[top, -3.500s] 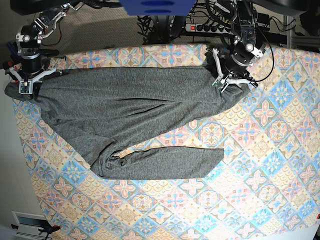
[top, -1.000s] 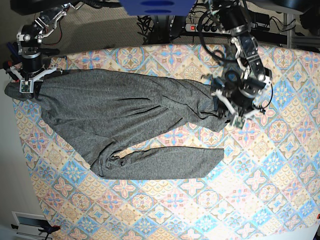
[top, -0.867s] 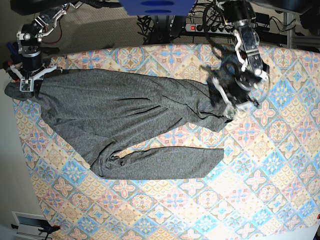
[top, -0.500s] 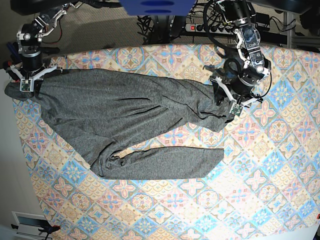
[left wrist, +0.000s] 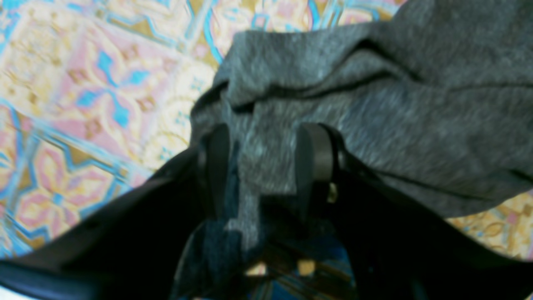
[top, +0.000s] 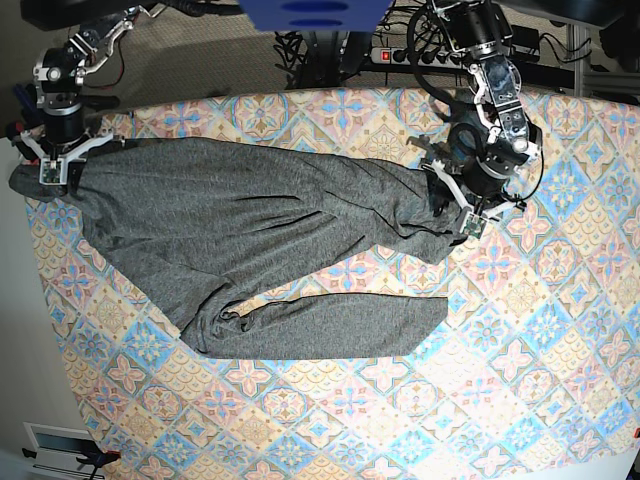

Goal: Layout the t-shirt on the table in an organized manner, then fold the t-shirt properly
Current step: 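Hold the shirt with both grippers, keeping it spread on the table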

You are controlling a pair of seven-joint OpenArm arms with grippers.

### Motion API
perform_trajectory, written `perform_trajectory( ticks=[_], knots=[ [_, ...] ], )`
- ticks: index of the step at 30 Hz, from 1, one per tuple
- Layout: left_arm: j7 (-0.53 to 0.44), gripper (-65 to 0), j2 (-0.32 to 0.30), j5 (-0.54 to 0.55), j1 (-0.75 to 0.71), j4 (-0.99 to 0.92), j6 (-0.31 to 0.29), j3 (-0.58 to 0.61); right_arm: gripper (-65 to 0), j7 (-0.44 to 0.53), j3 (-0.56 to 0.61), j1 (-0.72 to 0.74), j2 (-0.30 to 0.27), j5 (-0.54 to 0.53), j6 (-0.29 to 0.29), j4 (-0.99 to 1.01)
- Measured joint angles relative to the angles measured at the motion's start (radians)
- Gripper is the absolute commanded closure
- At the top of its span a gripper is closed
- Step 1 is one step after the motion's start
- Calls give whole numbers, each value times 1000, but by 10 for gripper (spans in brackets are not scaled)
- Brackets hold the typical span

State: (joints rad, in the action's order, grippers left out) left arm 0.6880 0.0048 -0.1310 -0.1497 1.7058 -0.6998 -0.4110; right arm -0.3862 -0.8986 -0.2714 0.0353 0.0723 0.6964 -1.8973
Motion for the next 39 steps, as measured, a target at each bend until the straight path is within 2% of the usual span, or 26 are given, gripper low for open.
perform_trajectory(
  ticks=[7,18,19,23,25,34,39],
  knots=[
    [-79,-245,0,-17,-4,-21,0,0,0,0,0,0,0,0,0,0],
    [-84,-238,0,-45,22,-115,0,2,0,0,0,0,0,0,0,0],
    [-85,-221,0,-45,21,-116,0,2,0,0,0,0,0,0,0,0],
    [-85,-88,2,-46,25,-116,0,2,0,0,0,0,0,0,0,0],
    [-86,-66,3,-45,25,-116,0,2,0,0,0,0,0,0,0,0],
    [-86,-149,3,-45,22,-116,0,2,0,0,0,0,0,0,0,1],
    [-75,-225,3,-45,5,-69,0,5,0,0,0,0,0,0,0,1]
  ],
)
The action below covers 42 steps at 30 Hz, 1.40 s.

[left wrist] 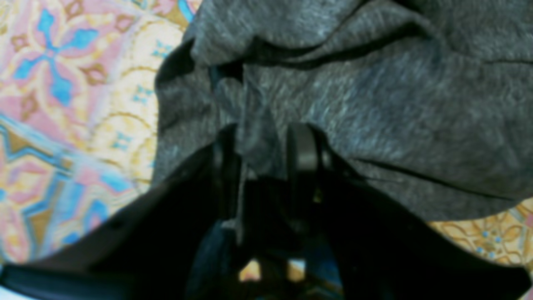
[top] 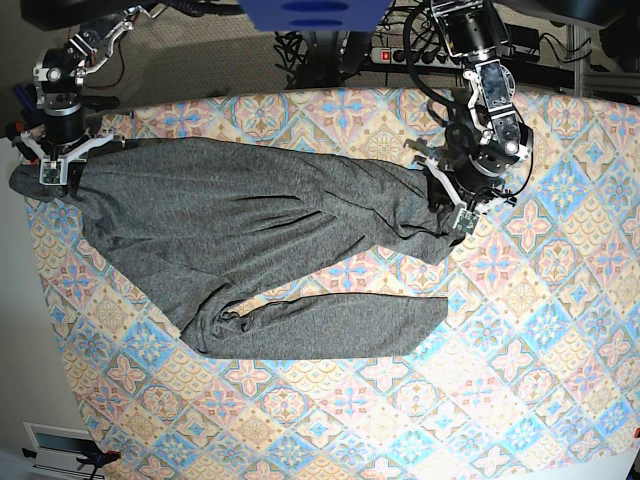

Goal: Layout the t-shirt on the table in an organized manner, then fold the t-shirt properly
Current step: 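Hold the shirt with both grippers, keeping it spread on the table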

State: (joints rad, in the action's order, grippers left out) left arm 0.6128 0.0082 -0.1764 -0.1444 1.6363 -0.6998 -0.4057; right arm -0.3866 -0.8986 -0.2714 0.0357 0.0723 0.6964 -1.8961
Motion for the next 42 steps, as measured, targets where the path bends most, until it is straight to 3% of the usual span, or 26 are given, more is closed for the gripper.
perform_trajectory(
  ticks=[5,19,21,27,39,42],
  knots=[
    [1,-246,-4,-4,-33,76,2,33,0,0,0,0,0,0,0,0],
    [-11,-239,-8,0,-28,-2,0,45,0,0,0,3,0,0,0,0],
    [-10,-219,-8,0,-29,-2,0,45,0,-1,0,2,0,0,0,0],
    [-6,-65,0,0,-22,-2,0,45,0,0,0,2,0,0,0,0],
    [0,-46,0,0,-5,46,0,45,0,0,0,3,0,0,0,0],
    [0,-69,0,-1,-6,46,0,45,0,0,0,3,0,0,0,0]
  ],
)
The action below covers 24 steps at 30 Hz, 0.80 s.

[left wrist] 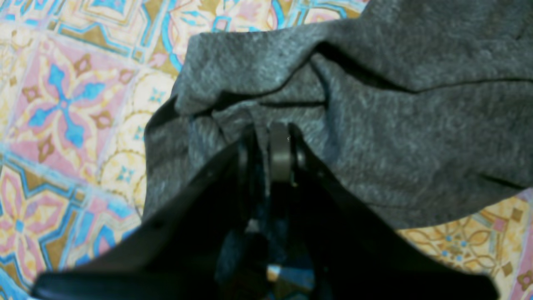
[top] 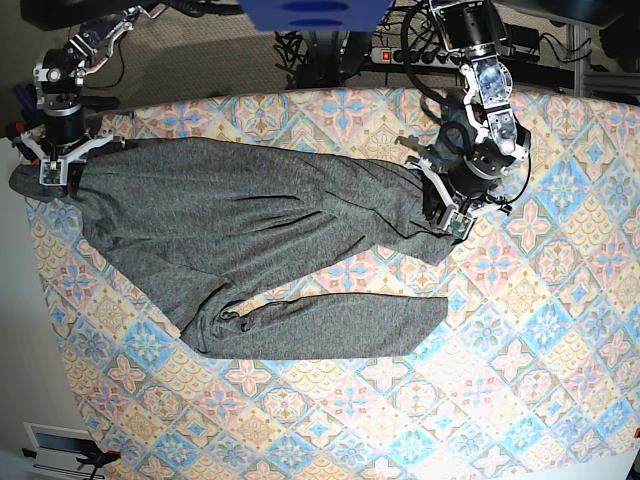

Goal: Layout the t-shirt on the table in an organized manner, then fold the t-shirt properly
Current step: 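Hold the shirt with both grippers, keeping it spread on the table, then shift the left gripper along the grey shirt fabric and regrasp it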

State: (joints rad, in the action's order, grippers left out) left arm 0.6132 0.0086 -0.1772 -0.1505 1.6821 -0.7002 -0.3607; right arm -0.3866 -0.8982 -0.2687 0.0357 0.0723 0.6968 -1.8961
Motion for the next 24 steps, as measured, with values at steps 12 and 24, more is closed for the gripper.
perform_trajectory(
  ticks=[12,24],
  knots=[
    [-18,-262,-7,1,-2,-82,0,0,0,0,0,0,0,0,0,0],
    [-12,-125,-6,1,8,-85,-2,3,0,0,0,-3,0,0,0,0]
  ],
)
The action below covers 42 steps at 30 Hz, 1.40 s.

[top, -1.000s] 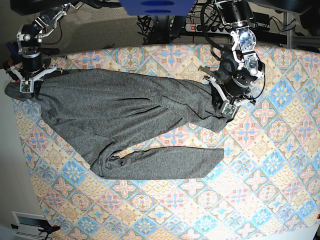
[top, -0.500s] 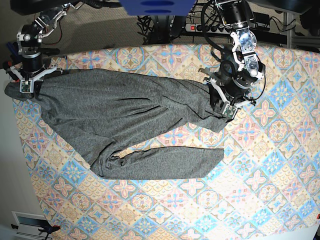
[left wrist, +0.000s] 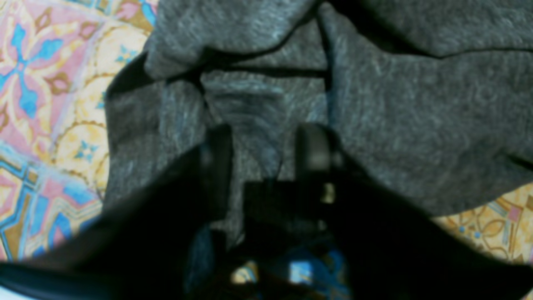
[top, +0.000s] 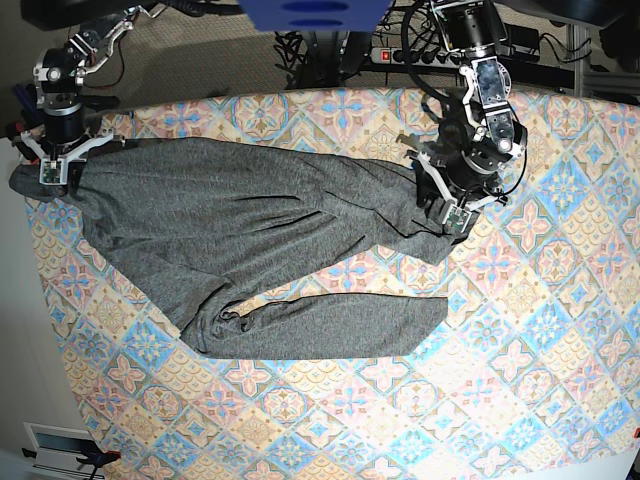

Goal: Layout the t-shirt on the table in an organized manner, then fold the t-shirt properly
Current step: 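Shift the left gripper along the grey shirt fabric and regrasp it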

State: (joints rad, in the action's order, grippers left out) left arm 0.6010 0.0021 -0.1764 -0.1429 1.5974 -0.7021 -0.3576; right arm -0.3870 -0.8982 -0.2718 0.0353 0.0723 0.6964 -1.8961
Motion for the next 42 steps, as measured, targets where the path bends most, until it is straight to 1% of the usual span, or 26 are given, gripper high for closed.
perform_trajectory(
  ticks=[2,3,5,8,11,13,15,16,18,21,24,26,27,29,32,33,35,39,40,42],
  knots=[
    [7,-61,3,1,23,-23,0,0,0,1,0,1,0,0,0,0],
    [-1,-51,5,3,39,-47,0,-2,0,1,0,0,0,0,0,0],
    [-4,-50,5,15,64,-76,1,-2,0,-2,0,0,0,0,0,0],
    [-3,-41,5,11,63,-68,2,-2,0,-1,0,0,0,0,0,0],
    [26,-38,15,-1,45,14,-4,-30,0,-2,0,0,0,0,0,0],
    [22,-38,27,3,31,112,1,-55,0,-1,0,0,0,0,1,0],
    [19,-38,40,0,19,202,12,-57,0,-1,0,0,0,0,0,0],
    [21,-38,41,6,10,237,8,-56,0,-2,0,0,0,0,0,0],
    [57,-38,46,15,-8,290,-3,-53,0,-1,0,1,0,0,0,0],
    [113,-38,53,8,-19,326,-2,-51,0,-4,0,0,0,0,0,0],
    [114,-37,50,8,-16,349,0,-54,0,1,0,1,0,0,0,-1],
    [118,-37,51,11,-42,413,2,-54,0,0,0,1,1,0,0,-1],
    [117,-37,50,31,-51,440,-1,-54,0,0,0,2,0,0,0,-1],
    [113,-38,48,71,-48,446,-1,-56,0,-3,0,3,0,0,0,-1],
    [114,-40,46,63,-25,429,-1,-53,0,-14,-1,1,-1,2,0,-1],
    [110,-48,45,50,-23,430,-1,-54,0,-13,0,1,-1,0,0,-1],
    [113,-85,45,16,-30,429,-1,-54,0,-9,0,3,1,0,1,-1],
    [117,-200,48,-45,-38,391,-2,-55,0,-9,0,3,0,0,0,-1],
    [119,-216,51,-66,-38,386,-2,-55,0,-9,0,3,0,0,0,-1],
    [109,-213,48,-79,-40,369,-1,-47,0,-6,0,3,0,0,1,-1]
  ],
)
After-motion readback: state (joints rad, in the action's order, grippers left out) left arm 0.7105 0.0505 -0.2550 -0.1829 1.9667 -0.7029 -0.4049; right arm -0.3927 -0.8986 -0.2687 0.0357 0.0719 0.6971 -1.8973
